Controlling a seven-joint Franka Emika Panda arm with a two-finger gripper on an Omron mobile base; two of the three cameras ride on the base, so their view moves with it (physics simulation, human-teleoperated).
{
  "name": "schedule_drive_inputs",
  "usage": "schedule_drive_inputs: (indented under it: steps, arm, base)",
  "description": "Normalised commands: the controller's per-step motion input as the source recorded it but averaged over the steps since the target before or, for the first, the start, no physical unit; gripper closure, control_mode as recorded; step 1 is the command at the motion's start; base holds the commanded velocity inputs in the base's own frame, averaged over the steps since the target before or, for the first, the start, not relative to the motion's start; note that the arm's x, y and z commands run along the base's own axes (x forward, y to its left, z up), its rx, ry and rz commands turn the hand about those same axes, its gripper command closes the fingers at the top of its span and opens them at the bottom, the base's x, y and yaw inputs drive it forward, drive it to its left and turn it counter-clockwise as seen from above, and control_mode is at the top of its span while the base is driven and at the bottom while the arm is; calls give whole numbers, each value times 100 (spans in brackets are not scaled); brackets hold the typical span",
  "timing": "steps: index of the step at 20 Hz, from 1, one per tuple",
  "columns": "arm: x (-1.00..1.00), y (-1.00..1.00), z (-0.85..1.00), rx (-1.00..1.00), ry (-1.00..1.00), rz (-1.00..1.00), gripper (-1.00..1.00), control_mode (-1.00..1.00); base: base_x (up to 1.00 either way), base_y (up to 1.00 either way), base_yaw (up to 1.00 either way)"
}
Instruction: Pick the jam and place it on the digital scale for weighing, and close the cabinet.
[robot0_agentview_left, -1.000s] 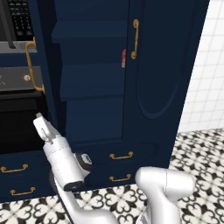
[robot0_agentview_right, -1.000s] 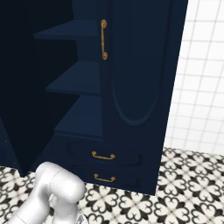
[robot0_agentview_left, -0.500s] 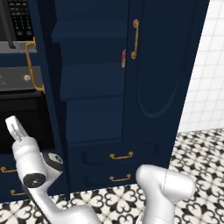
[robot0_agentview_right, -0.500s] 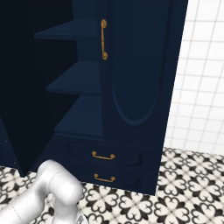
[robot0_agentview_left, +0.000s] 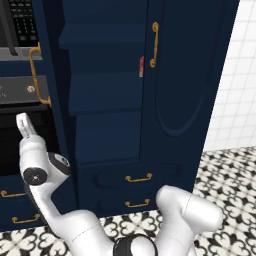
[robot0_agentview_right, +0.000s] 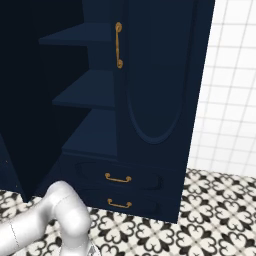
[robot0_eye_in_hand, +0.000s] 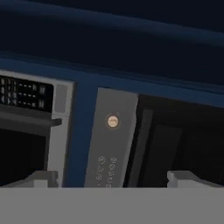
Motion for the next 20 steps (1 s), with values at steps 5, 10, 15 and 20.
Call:
schedule_drive_inputs:
  steps: [5,10,15,20]
  arm:
    - [45,35,-34,0,0,-48,-100,-100]
    - [-12,5,-16,6,-12,-62,-100,-100]
    - [-52,5,-7,14,-26,-72,-100,-100]
    - [52,-53,-27,28,1,-47,-100,-100]
  base:
    - [0,0,0]
    - [0,0,0]
    - [0,0,0]
    - [0,0,0]
